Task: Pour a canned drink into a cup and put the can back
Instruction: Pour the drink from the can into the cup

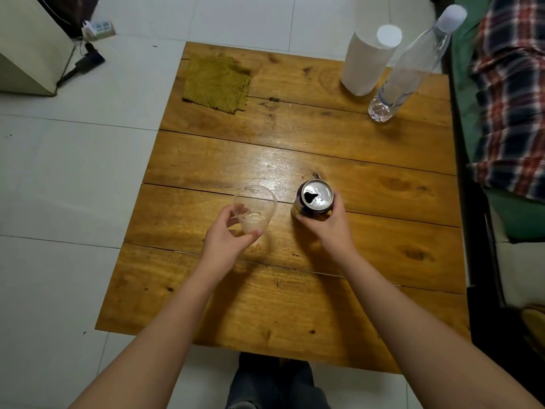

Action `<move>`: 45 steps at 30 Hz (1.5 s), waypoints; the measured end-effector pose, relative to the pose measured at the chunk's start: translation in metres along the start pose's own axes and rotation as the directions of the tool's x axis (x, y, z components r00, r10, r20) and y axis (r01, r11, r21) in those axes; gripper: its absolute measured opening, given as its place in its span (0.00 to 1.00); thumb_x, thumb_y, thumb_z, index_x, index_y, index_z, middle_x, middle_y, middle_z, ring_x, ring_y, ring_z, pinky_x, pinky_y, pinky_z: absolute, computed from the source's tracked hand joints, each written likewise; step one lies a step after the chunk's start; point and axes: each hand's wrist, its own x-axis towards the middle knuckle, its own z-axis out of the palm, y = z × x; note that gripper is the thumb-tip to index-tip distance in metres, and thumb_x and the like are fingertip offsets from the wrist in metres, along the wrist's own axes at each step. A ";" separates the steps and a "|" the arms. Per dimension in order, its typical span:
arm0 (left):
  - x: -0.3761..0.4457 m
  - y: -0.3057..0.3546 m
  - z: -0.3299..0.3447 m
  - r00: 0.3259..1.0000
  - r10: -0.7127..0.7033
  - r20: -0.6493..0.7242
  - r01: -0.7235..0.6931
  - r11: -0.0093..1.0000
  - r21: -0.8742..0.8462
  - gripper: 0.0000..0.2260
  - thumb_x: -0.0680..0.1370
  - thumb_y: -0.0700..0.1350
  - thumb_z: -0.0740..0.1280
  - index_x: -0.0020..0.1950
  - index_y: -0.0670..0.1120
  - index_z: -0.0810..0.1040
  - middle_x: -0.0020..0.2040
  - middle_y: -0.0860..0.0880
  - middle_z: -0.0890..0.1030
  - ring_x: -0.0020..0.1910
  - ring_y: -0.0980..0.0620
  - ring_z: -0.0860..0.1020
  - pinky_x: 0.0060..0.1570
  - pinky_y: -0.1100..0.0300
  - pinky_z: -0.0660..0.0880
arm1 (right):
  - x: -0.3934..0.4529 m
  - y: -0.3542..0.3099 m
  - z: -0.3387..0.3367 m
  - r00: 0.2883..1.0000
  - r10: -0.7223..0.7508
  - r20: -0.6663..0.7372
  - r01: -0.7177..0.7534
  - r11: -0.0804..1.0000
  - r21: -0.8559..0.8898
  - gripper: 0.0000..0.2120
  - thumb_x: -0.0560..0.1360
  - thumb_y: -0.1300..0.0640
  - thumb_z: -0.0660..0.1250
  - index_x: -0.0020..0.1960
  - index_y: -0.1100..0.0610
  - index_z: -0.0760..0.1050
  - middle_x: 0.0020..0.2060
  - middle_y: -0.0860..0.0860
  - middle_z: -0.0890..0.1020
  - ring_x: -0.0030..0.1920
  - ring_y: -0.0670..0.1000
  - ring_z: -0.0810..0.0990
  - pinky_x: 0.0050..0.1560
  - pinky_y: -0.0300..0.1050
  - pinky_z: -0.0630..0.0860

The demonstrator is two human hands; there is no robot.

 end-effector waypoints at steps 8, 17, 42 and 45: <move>-0.007 0.018 -0.005 0.999 0.023 -0.023 -0.024 1.000 -0.004 0.23 0.68 0.42 0.75 0.61 0.48 0.72 0.60 0.52 0.76 0.59 0.53 0.74 0.61 0.56 0.72 | -0.014 -0.030 -0.020 0.997 -0.062 -0.039 0.062 0.998 0.004 0.38 0.62 0.55 0.78 0.67 0.52 0.64 0.60 0.48 0.74 0.60 0.47 0.72 0.61 0.41 0.68; -0.051 0.108 -0.022 0.985 0.172 0.009 -0.172 0.985 -0.019 0.28 0.68 0.42 0.75 0.64 0.53 0.69 0.56 0.52 0.75 0.55 0.53 0.73 0.56 0.60 0.71 | -0.063 -0.130 -0.091 0.972 -0.221 -0.080 0.222 0.975 -0.003 0.35 0.64 0.56 0.77 0.65 0.53 0.63 0.57 0.45 0.72 0.58 0.44 0.71 0.56 0.34 0.68; -0.182 0.250 -0.036 0.816 0.573 0.071 -0.576 0.818 0.013 0.25 0.68 0.42 0.75 0.60 0.53 0.70 0.59 0.52 0.75 0.57 0.56 0.74 0.52 0.57 0.78 | -0.188 -0.280 -0.210 0.775 -0.605 -0.184 0.564 0.793 -0.230 0.35 0.63 0.53 0.77 0.66 0.53 0.66 0.56 0.47 0.73 0.59 0.50 0.72 0.61 0.44 0.70; -0.186 0.251 -0.035 0.812 0.580 0.066 -0.582 0.813 0.016 0.27 0.67 0.42 0.75 0.63 0.52 0.70 0.59 0.52 0.75 0.57 0.54 0.74 0.52 0.56 0.78 | -0.192 -0.283 -0.212 0.743 -0.645 -0.182 0.590 0.758 -0.278 0.35 0.64 0.54 0.77 0.66 0.53 0.65 0.57 0.49 0.74 0.59 0.50 0.72 0.60 0.43 0.70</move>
